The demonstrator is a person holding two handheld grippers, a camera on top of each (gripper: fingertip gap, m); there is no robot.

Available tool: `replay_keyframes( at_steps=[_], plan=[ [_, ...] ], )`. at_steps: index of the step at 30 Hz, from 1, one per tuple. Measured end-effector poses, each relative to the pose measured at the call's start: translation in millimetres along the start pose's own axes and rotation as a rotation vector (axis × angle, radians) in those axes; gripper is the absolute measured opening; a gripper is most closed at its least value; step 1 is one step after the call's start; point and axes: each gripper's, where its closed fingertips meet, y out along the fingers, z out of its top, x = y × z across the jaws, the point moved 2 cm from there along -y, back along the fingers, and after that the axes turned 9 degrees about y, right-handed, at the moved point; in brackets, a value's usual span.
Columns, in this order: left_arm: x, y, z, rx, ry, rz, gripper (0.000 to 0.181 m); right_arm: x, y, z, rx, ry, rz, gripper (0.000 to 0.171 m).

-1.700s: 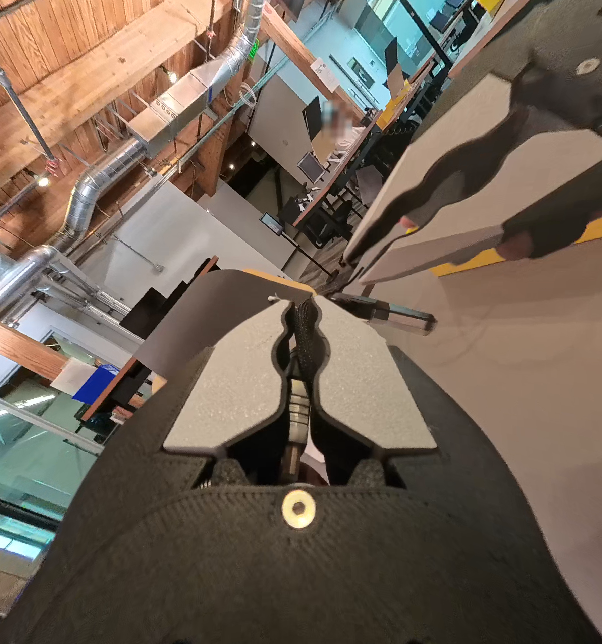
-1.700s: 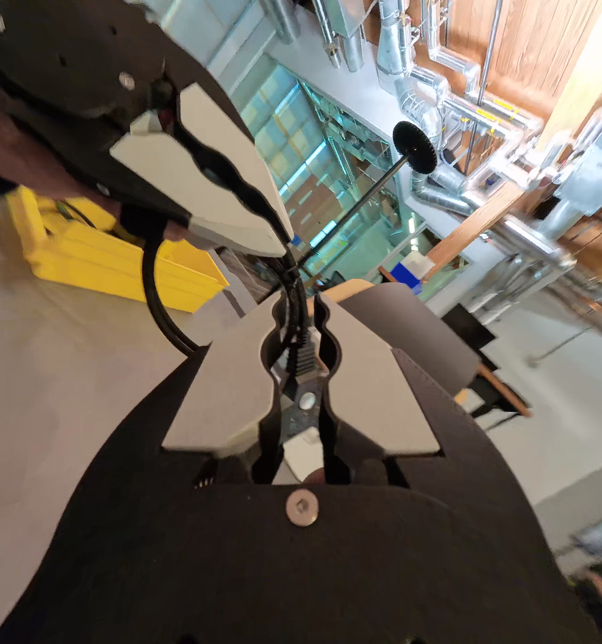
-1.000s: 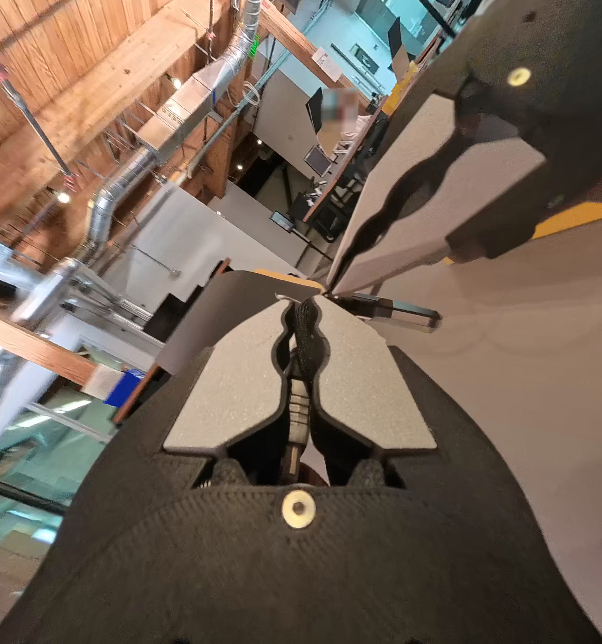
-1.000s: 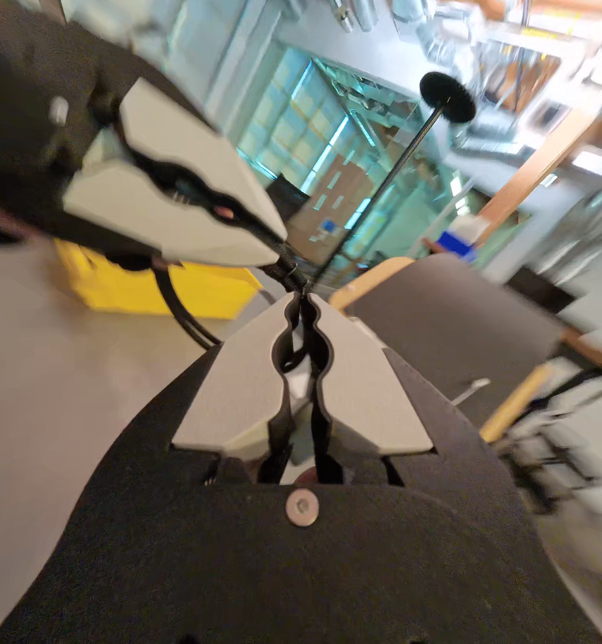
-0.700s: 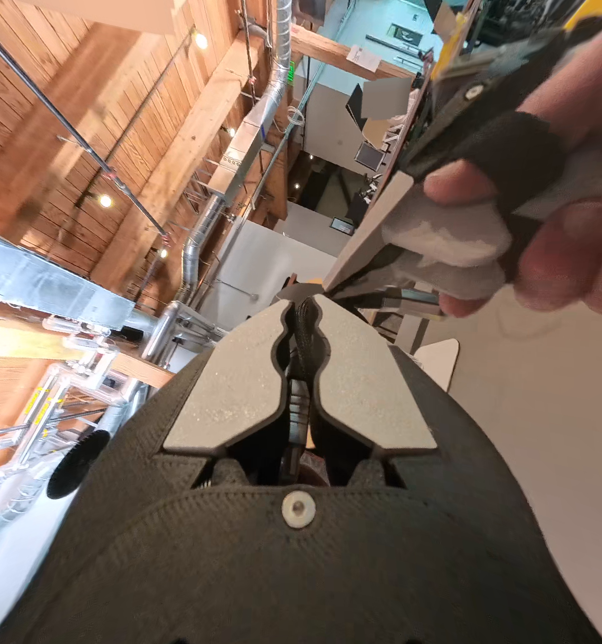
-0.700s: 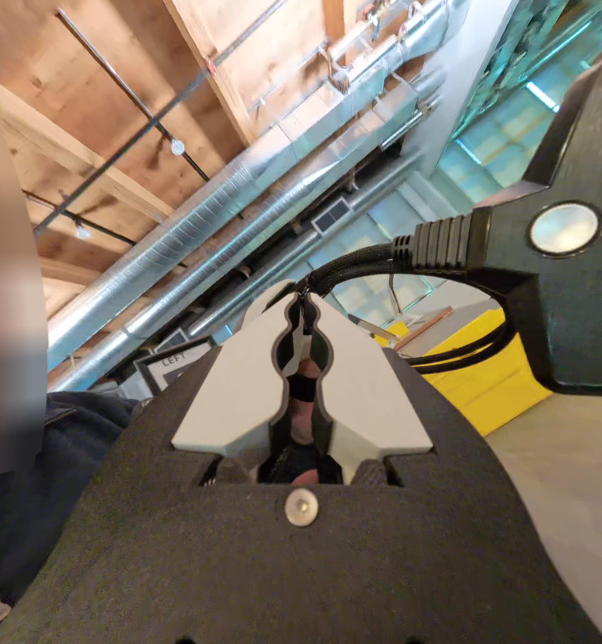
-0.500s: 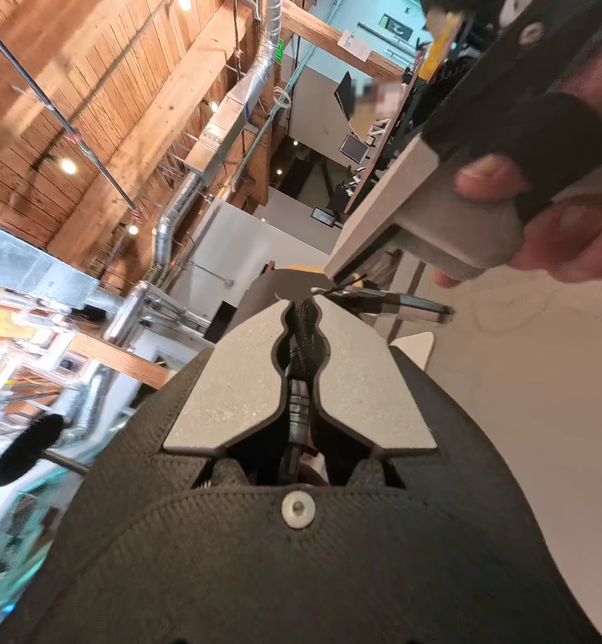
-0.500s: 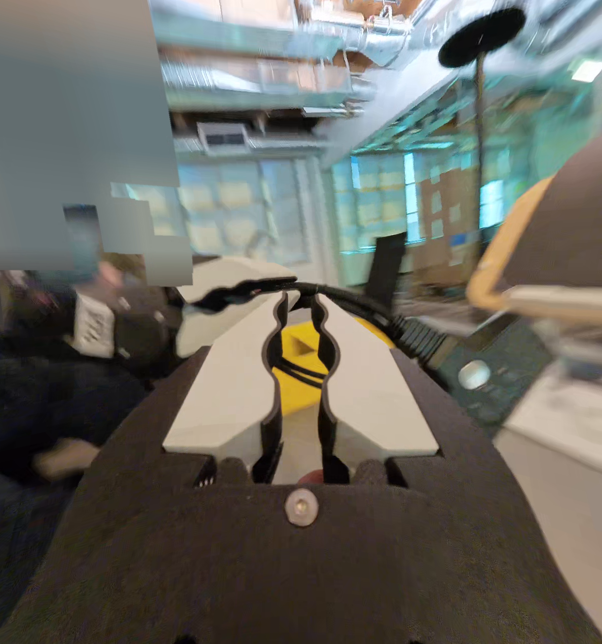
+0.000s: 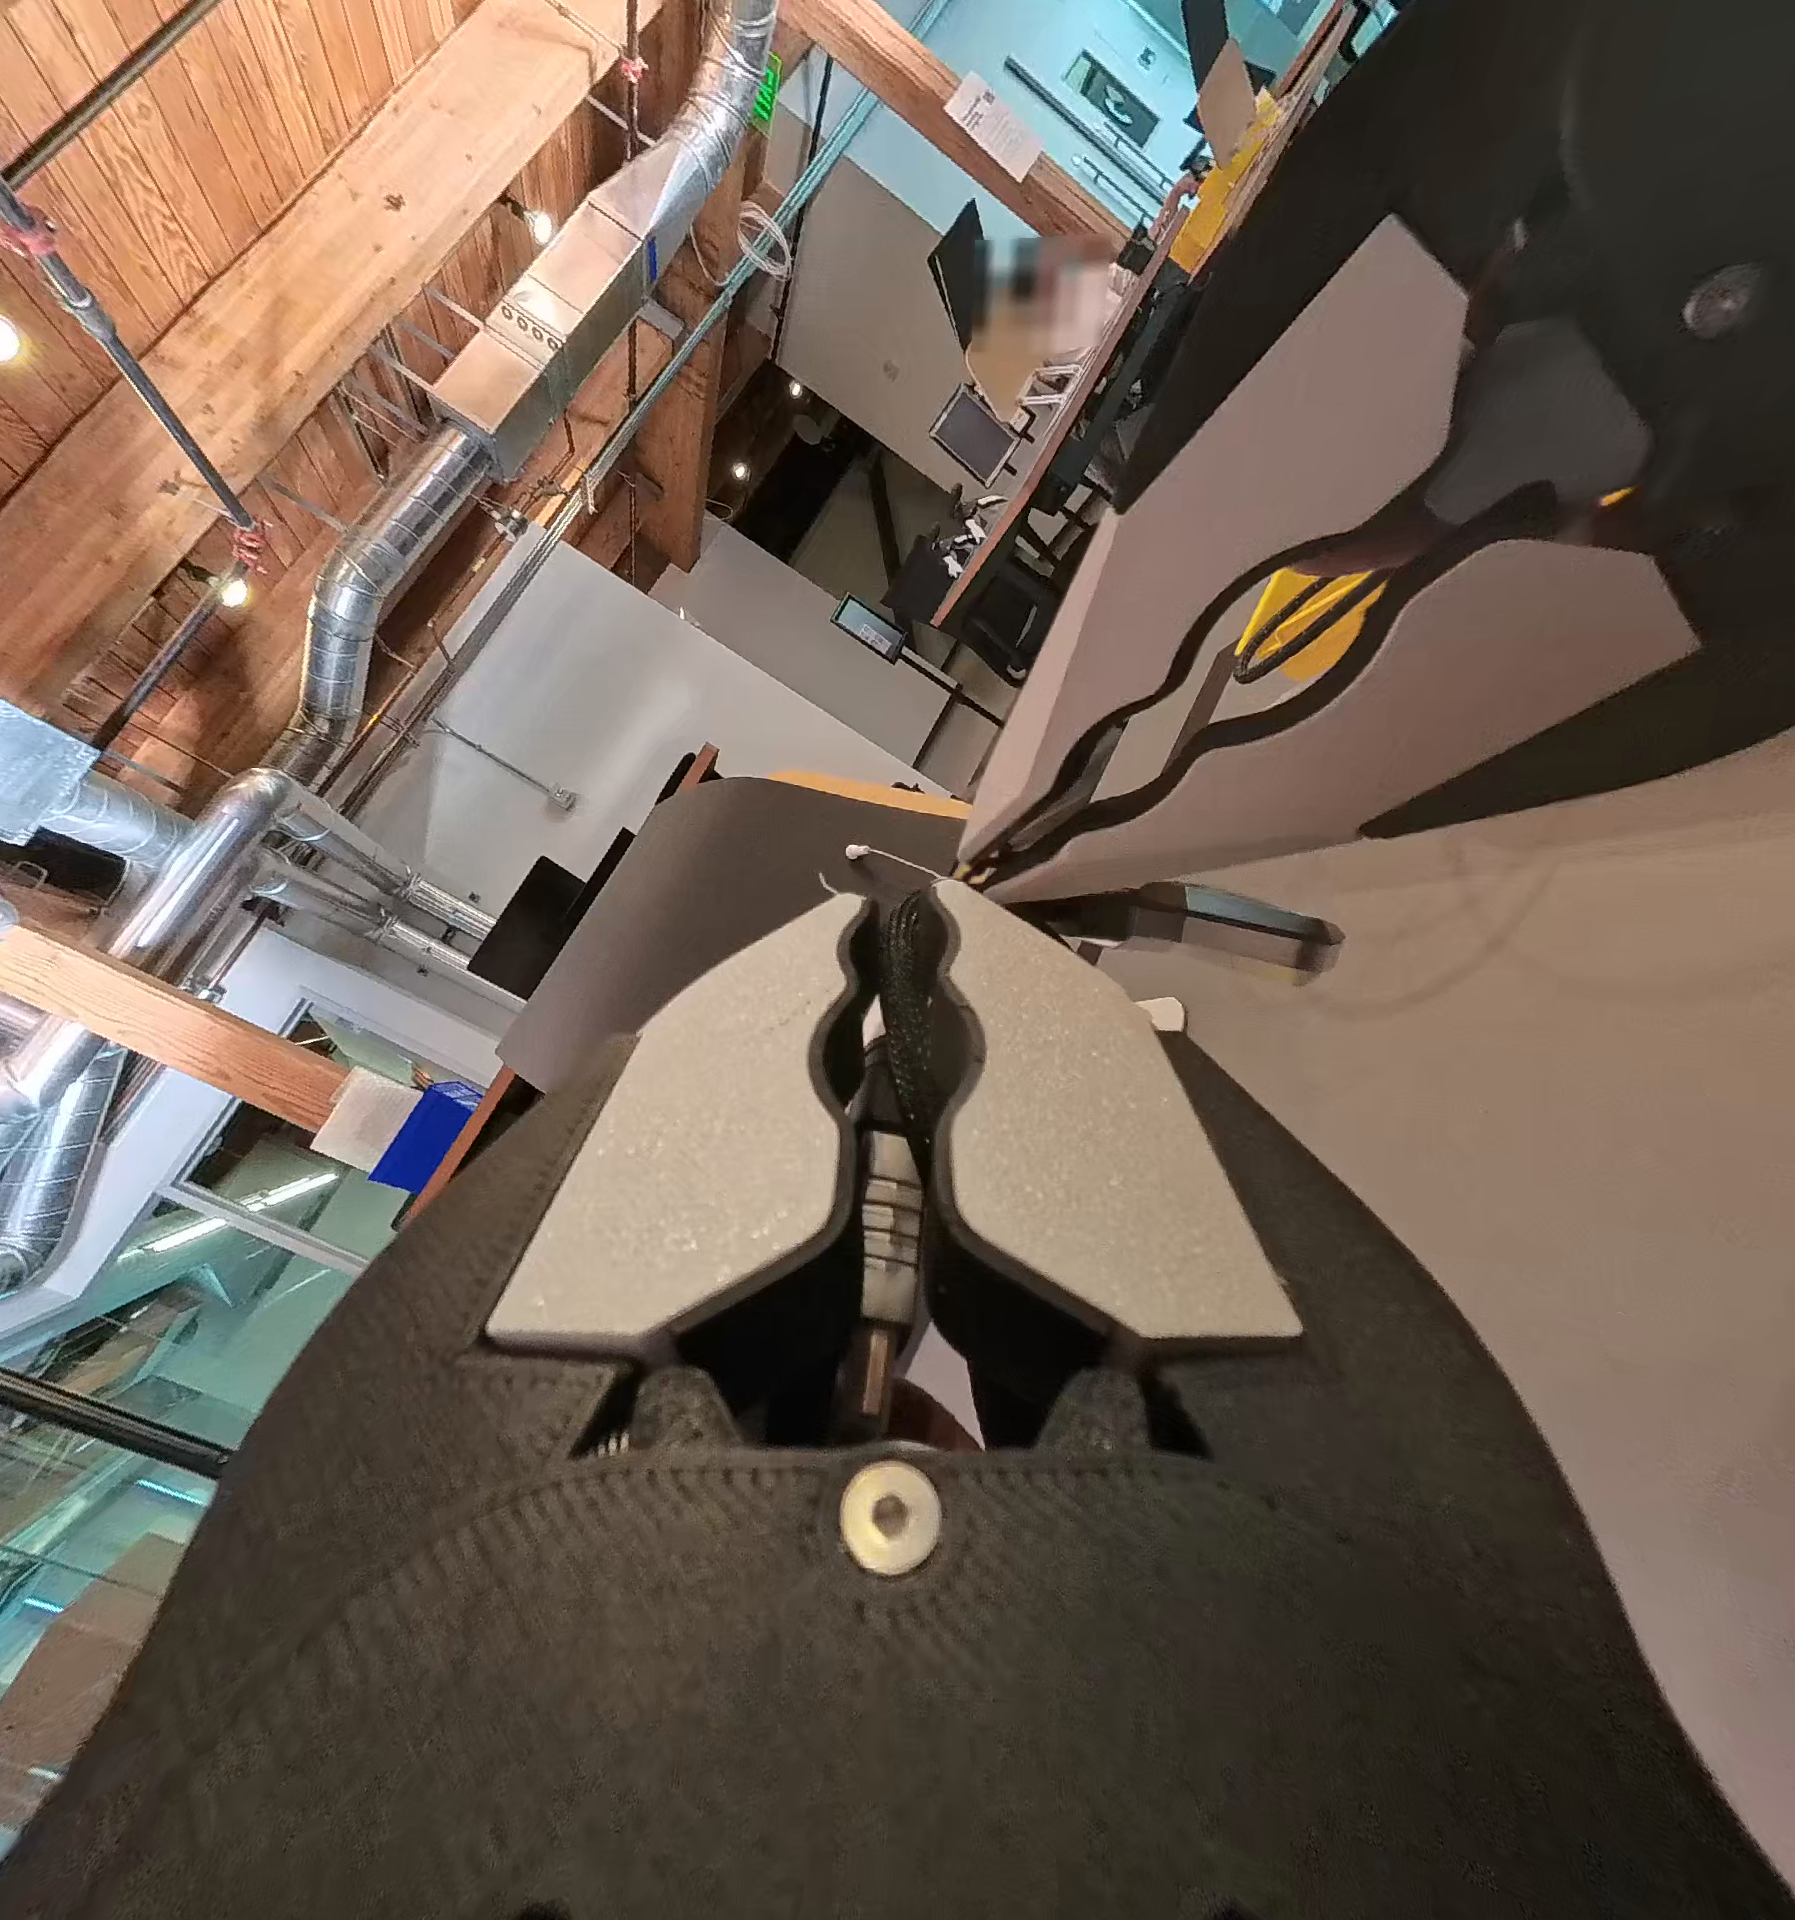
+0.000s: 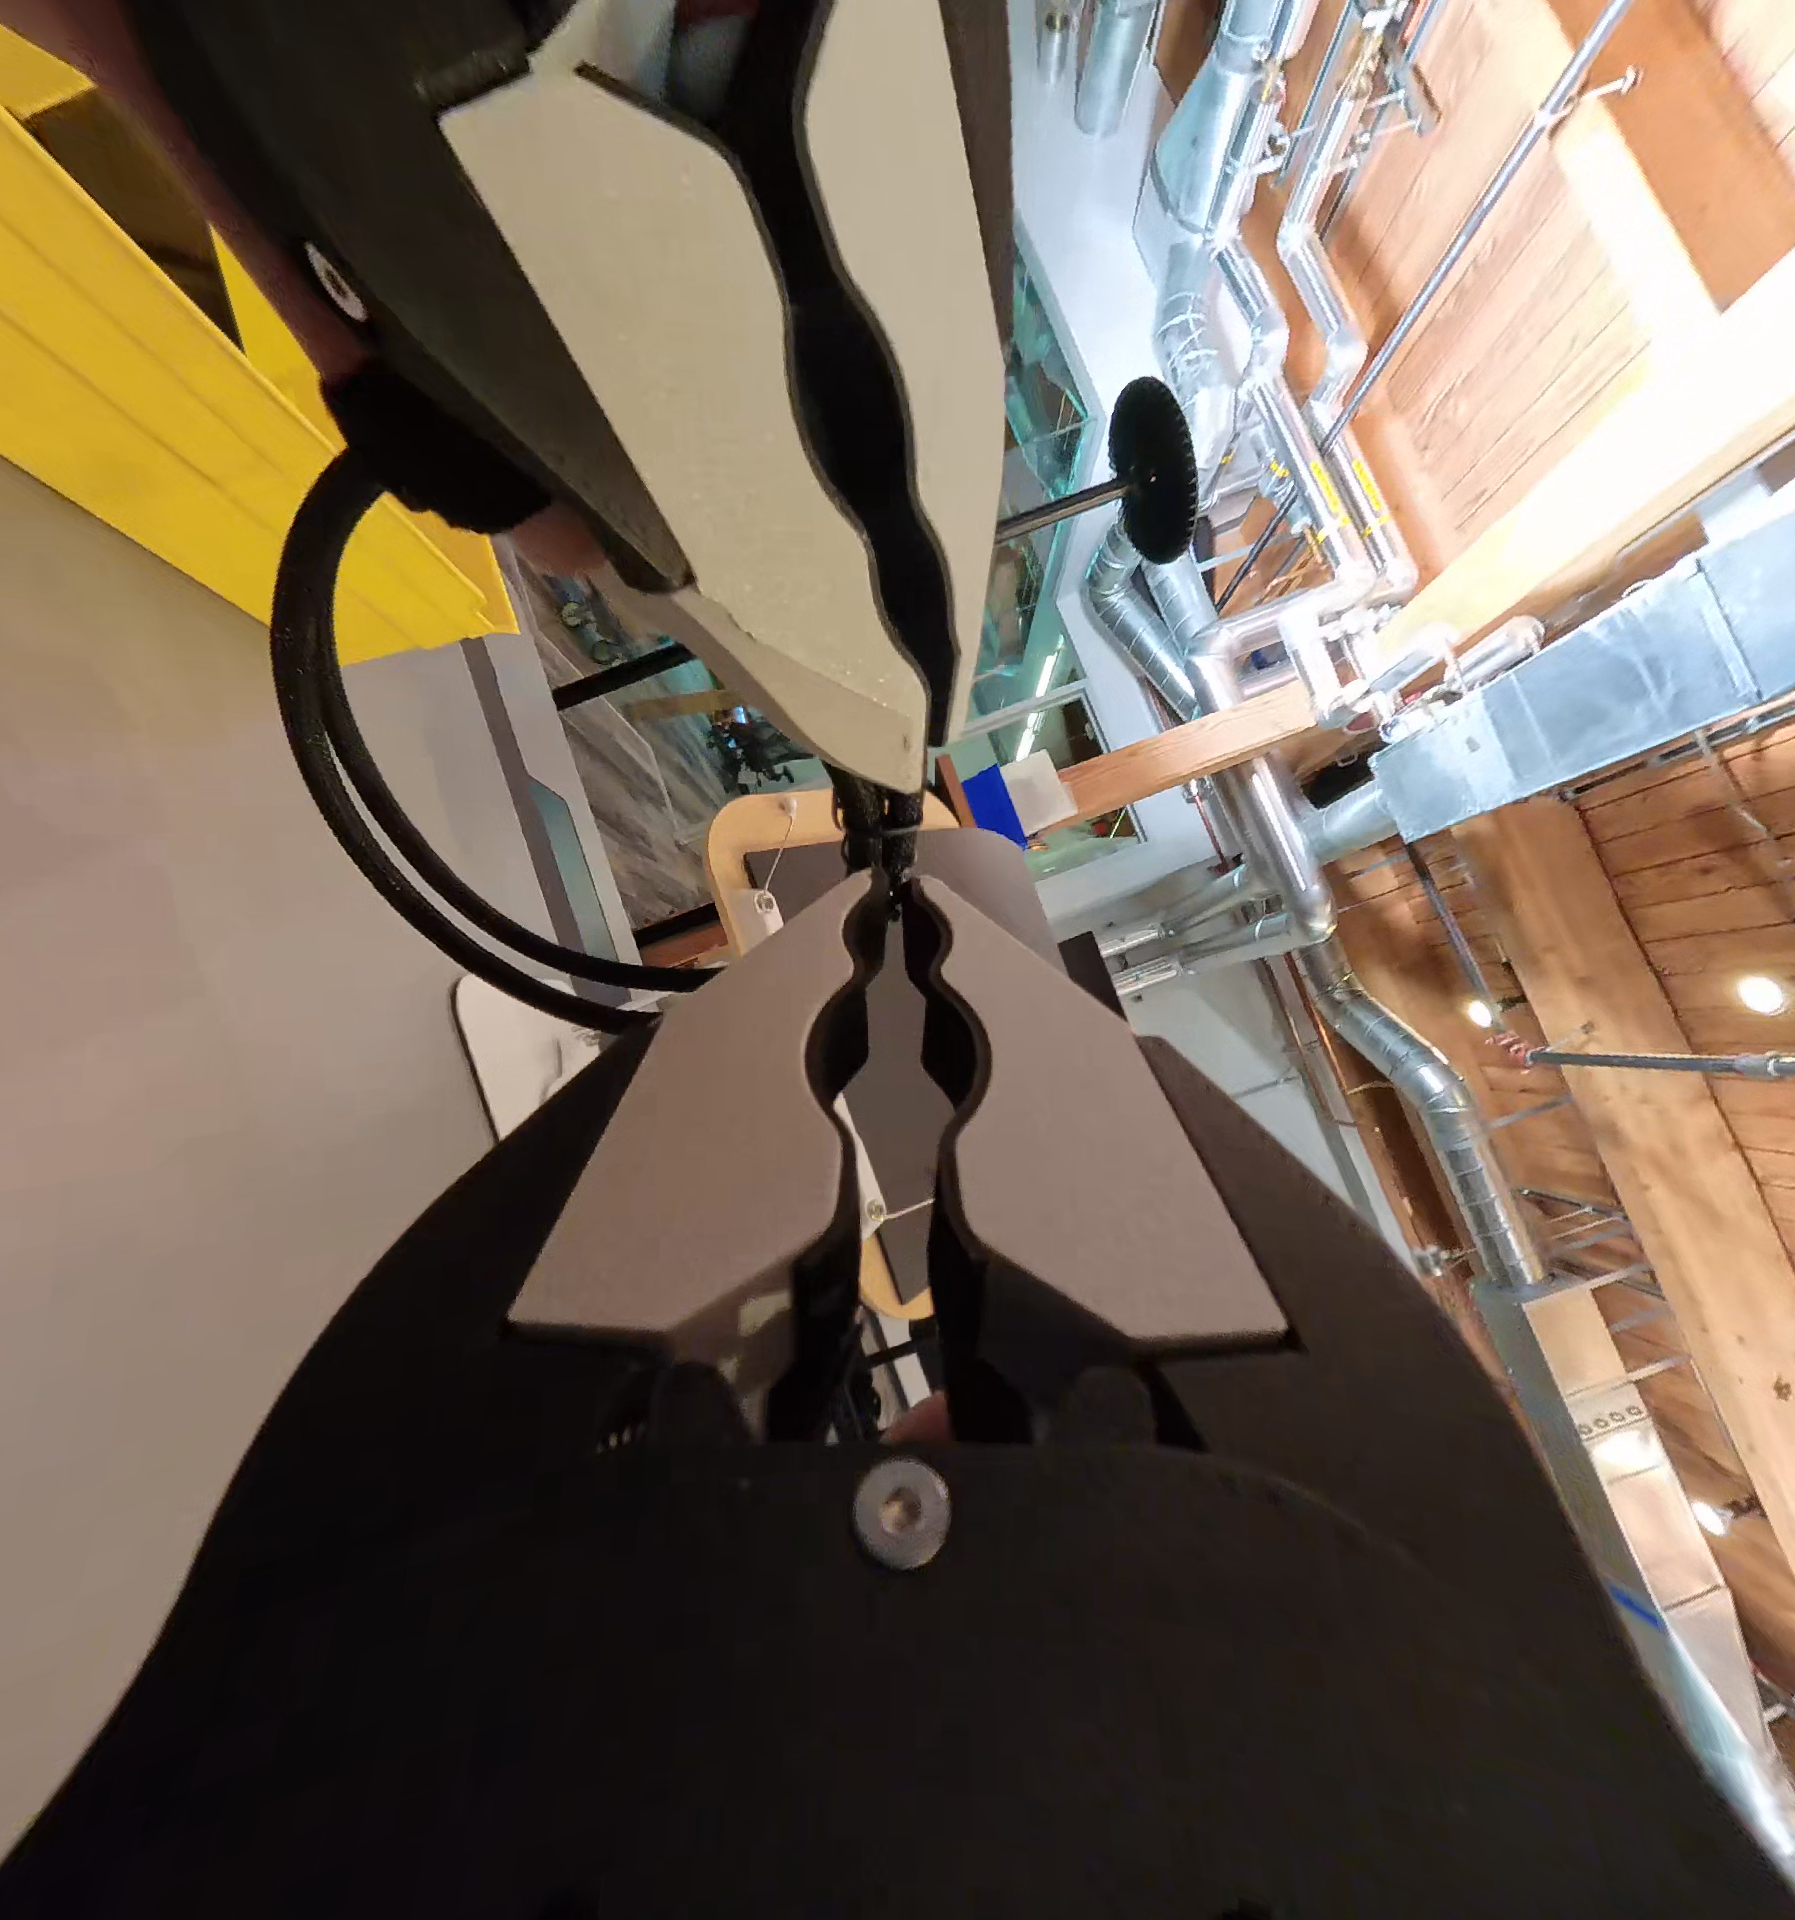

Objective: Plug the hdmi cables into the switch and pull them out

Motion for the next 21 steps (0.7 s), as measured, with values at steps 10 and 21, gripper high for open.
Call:
replay_keyframes(
  at_steps=[10,21],
  plan=[
    [0.6,-1.3,4.7,0.021,0.033,0.026,0.006,6.1,-3.4,-5.4,0.070,0.820,0.226,0.000],
    [18.2,-3.6,6.1,0.046,0.275,0.094,0.006,-12.0,-12.6,-3.5,0.511,2.188,0.620,0.000]
  ],
)
